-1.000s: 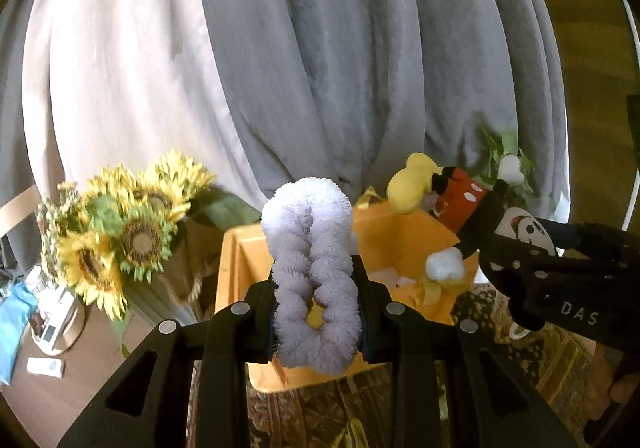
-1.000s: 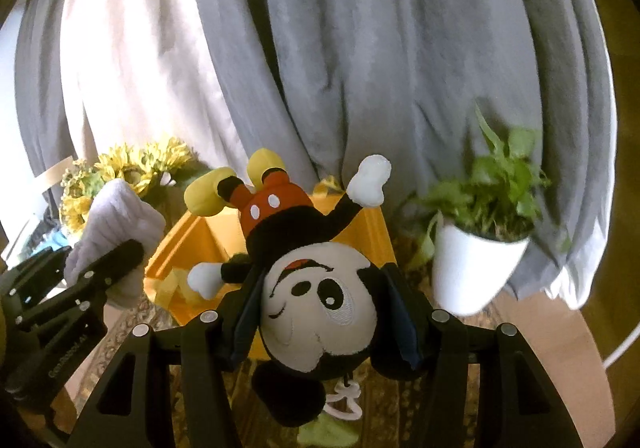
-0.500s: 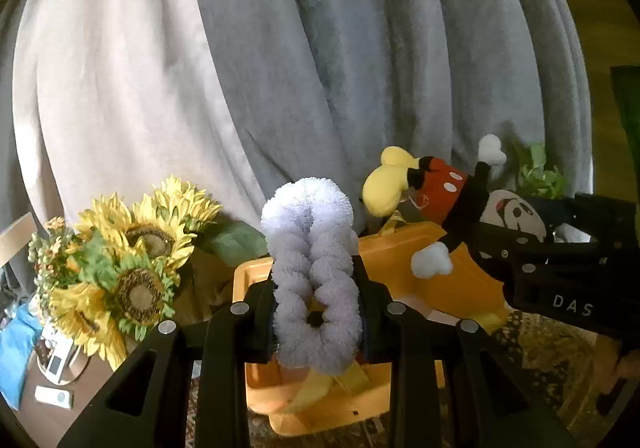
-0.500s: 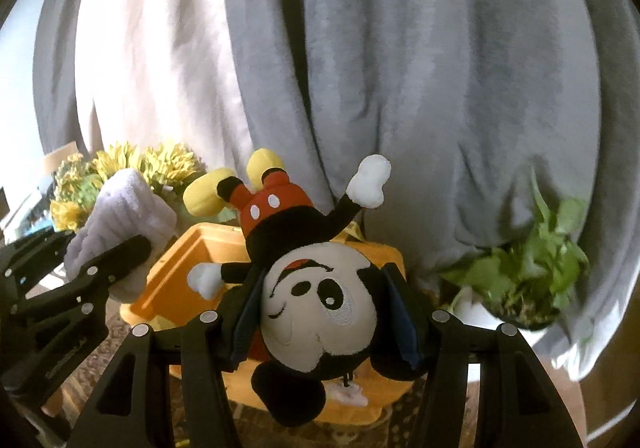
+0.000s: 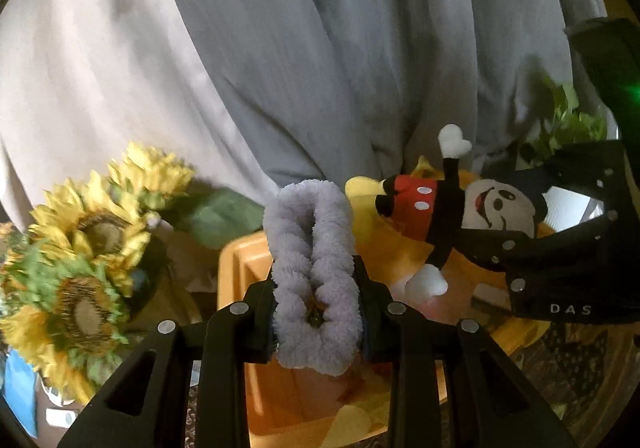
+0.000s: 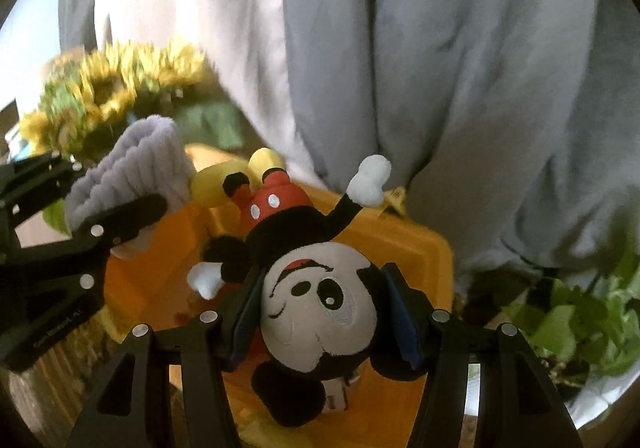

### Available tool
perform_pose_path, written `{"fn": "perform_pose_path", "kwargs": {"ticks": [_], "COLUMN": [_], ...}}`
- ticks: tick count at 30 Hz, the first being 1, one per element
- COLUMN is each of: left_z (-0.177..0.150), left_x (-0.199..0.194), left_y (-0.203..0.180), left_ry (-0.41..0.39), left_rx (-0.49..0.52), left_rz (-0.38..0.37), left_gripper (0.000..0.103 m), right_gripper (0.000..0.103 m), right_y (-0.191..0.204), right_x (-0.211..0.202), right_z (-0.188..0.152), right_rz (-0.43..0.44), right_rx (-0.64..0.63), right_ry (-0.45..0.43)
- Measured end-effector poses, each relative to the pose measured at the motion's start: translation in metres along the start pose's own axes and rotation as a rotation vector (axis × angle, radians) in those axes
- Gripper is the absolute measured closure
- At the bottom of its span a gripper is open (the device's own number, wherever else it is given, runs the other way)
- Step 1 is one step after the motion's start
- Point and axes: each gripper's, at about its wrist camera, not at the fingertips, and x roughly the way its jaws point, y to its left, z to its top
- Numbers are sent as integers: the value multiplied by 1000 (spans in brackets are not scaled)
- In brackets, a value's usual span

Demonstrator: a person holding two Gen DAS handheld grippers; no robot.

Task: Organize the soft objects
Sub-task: 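Open the left tool over the crate while the right tool drops Mickey inside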

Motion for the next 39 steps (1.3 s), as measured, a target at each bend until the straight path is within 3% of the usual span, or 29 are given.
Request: {"fn": "perform_pose_path", "kwargs": {"ticks": [9, 12, 16, 21, 29, 35, 39], "left_z": [-4, -6, -5, -6, 4, 13, 16], "left_x": [46, 57, 57, 52, 27, -13, -46], "left_y": [-2, -2, -5, -5, 3, 9, 11], "left_ry": [167, 215, 212, 205, 179, 105, 39], "left_rx": [29, 41, 58, 69, -20, -88, -142], "left_rz": [-58, -66, -56, -40, -80, -57, -20], "left_gripper": [68, 51, 30, 22, 15, 5, 3], "right_gripper": [44, 43, 40, 28, 28, 28, 28], "right_y": [7, 7, 11, 9, -6, -9, -12], "right_x": [47, 57, 63, 56, 20, -23, -55], "right_z": [2, 2, -1, 2, 13, 15, 11], "right_rz": [58, 75, 58, 1, -59, -107, -60], "right_rx": [-83, -96, -122, -135, -36, 84, 175], "right_ry": [184, 228, 246, 209, 106, -3, -59]}}
